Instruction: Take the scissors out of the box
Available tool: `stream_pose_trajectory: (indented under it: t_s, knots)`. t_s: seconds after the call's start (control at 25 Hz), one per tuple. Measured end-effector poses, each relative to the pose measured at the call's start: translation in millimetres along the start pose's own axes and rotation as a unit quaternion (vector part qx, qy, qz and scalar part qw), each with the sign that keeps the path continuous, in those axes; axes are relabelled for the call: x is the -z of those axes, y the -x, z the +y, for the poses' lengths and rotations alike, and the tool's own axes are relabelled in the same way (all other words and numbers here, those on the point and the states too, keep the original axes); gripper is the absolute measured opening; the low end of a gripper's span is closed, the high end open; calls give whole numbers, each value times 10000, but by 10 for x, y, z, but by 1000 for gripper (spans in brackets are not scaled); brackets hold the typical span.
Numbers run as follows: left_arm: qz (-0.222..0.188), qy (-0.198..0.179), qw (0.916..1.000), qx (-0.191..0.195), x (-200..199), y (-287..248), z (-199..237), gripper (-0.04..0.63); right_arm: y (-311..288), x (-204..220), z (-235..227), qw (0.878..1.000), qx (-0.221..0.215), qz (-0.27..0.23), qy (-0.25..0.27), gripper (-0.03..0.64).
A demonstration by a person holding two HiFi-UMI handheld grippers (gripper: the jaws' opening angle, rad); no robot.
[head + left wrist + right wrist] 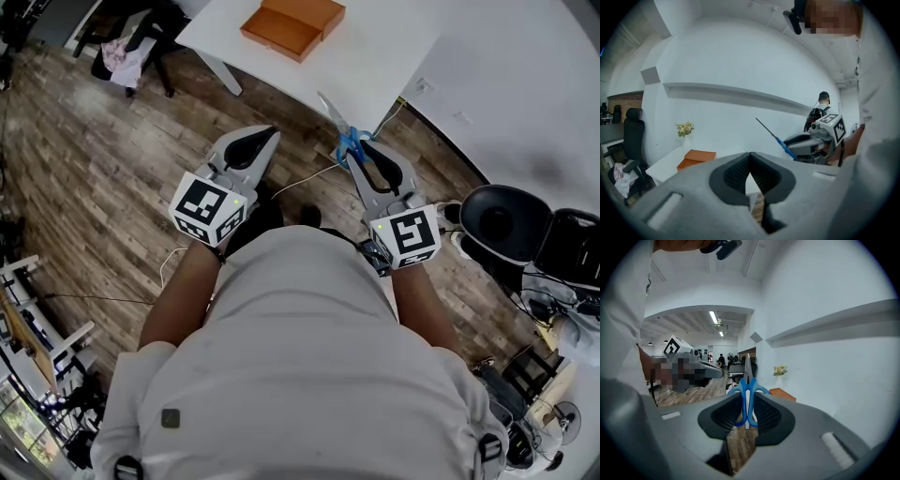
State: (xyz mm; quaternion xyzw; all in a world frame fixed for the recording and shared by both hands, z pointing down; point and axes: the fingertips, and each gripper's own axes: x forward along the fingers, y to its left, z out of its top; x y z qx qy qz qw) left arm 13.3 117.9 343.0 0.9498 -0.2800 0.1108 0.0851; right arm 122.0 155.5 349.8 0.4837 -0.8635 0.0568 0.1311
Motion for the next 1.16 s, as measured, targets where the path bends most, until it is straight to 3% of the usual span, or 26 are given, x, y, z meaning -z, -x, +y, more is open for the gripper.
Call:
stream_pose_trajectory:
  t_s: [1.16]
  knots:
    - [-2,176,9996,-206,144,245,-160,5,146,149,319,9996,-271,10,-62,101]
